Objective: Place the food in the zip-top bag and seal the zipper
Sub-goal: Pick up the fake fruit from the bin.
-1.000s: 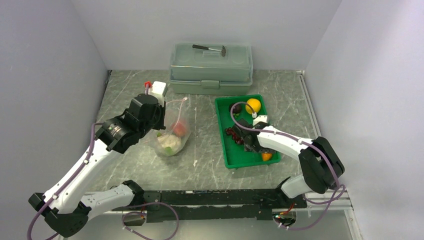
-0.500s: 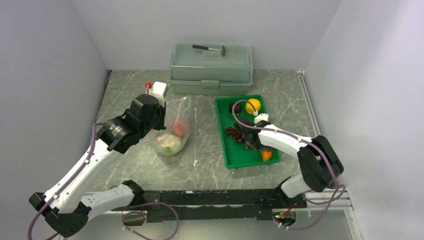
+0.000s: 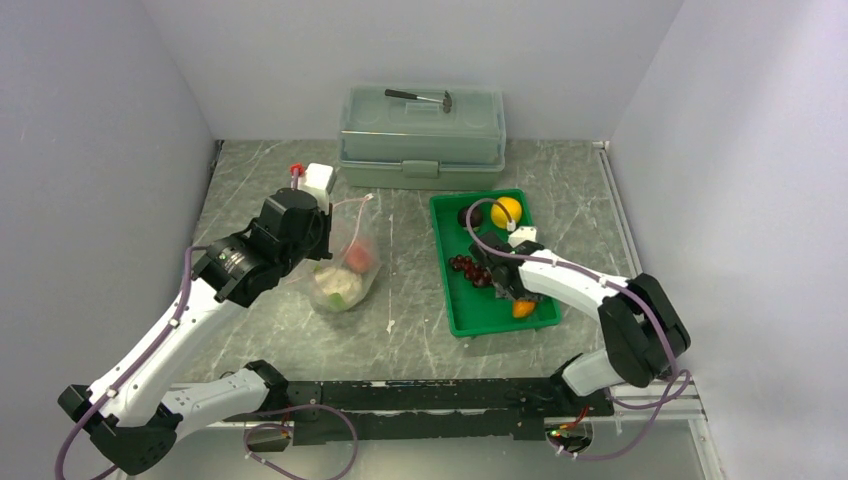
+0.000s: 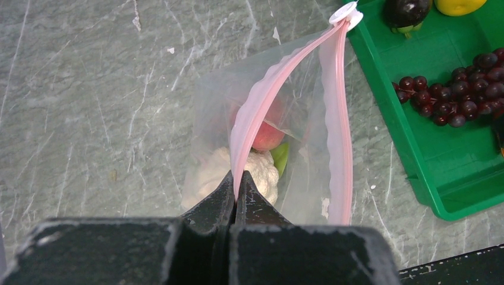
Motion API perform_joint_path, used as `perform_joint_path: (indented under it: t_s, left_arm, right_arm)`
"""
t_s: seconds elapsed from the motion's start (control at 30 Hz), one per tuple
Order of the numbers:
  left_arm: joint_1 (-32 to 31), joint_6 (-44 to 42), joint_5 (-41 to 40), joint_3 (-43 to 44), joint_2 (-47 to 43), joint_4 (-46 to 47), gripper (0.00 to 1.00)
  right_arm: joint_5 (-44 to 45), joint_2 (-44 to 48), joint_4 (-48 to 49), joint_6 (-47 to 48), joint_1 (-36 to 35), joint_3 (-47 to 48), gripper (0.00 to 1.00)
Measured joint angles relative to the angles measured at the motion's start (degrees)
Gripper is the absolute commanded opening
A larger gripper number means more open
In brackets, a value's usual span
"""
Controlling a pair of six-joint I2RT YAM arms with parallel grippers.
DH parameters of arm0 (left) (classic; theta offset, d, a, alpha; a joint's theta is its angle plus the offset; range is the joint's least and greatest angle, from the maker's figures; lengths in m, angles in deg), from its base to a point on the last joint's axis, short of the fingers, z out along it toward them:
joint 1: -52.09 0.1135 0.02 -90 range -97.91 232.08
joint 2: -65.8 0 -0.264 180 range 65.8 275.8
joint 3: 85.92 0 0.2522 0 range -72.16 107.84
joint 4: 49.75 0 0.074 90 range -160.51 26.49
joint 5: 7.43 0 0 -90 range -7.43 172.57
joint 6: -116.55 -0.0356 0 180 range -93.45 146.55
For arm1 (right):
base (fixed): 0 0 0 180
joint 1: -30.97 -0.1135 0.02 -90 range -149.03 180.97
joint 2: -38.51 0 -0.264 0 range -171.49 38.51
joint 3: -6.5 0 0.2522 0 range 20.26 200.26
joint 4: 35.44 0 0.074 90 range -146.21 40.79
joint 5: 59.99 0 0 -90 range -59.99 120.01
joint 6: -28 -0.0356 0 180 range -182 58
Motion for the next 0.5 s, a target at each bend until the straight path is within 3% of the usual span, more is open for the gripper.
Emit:
perform_joint_path:
  t_s: [0.5]
  left_arm:
    - [0.0, 0.0, 0.0, -0.1, 0.0, 0.0, 0.00]
  right_arm:
    - [-1.4, 15.0, -4.7, -0.1, 0.0, 1.0, 0.43]
